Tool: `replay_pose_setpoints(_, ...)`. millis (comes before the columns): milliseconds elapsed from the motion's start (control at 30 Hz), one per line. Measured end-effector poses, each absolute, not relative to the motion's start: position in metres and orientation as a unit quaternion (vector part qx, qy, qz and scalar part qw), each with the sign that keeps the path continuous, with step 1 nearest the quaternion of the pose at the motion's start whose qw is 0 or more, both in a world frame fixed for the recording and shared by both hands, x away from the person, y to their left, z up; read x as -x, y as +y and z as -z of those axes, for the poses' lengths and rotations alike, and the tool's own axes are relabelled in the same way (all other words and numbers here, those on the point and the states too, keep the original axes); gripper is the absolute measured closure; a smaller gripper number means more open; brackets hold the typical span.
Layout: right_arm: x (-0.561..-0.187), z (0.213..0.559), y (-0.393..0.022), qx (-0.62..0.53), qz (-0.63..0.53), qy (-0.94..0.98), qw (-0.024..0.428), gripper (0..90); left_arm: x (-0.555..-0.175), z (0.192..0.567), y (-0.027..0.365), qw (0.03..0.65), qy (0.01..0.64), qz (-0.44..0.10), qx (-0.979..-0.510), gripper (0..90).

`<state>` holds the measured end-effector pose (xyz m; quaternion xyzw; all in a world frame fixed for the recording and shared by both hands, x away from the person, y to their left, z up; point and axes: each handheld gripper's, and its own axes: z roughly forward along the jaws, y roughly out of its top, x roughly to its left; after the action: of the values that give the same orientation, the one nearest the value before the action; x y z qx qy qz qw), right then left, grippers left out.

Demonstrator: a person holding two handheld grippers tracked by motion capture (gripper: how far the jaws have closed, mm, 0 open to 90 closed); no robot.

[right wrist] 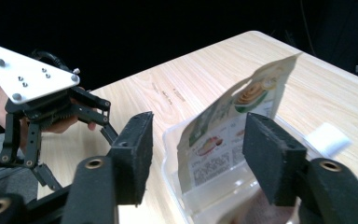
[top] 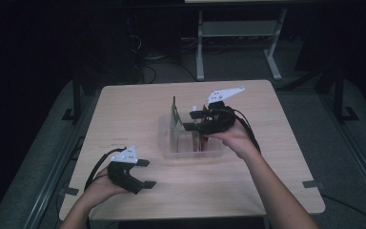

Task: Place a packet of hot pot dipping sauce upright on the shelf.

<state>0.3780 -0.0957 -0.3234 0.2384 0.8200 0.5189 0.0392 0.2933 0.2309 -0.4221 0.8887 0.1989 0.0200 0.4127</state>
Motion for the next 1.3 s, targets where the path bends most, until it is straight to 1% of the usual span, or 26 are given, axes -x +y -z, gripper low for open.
replay_pose_setpoints(200, -0.365, 0.32, -0.112, -0.238, -0.51, 0.824, 0.058, 33.0, -0.296, 0.42, 0.231, 0.415, 0.203, -0.021, -0.887, 16.5)
replay_pose_setpoints(567, -0.34, 0.321, -0.141, -0.236, -0.515, 0.82, 0.083, 28.1, -0.294, 0.419, 0.235, 0.417, 0.209, -0.023, -0.884, 16.4)
replay_pose_setpoints(1000, -0.308, 0.353, -0.185, -0.263, -0.51, 0.811, 0.117, 26.4, -0.287, 0.42, 0.248, 0.414, 0.222, -0.032, -0.882, 16.2)
replay_pose_setpoints(1300, -0.29, 0.384, -0.209, -0.294, -0.496, 0.809, 0.111, 25.3, -0.278, 0.424, 0.258, 0.413, 0.235, -0.035, -0.879, 16.3)
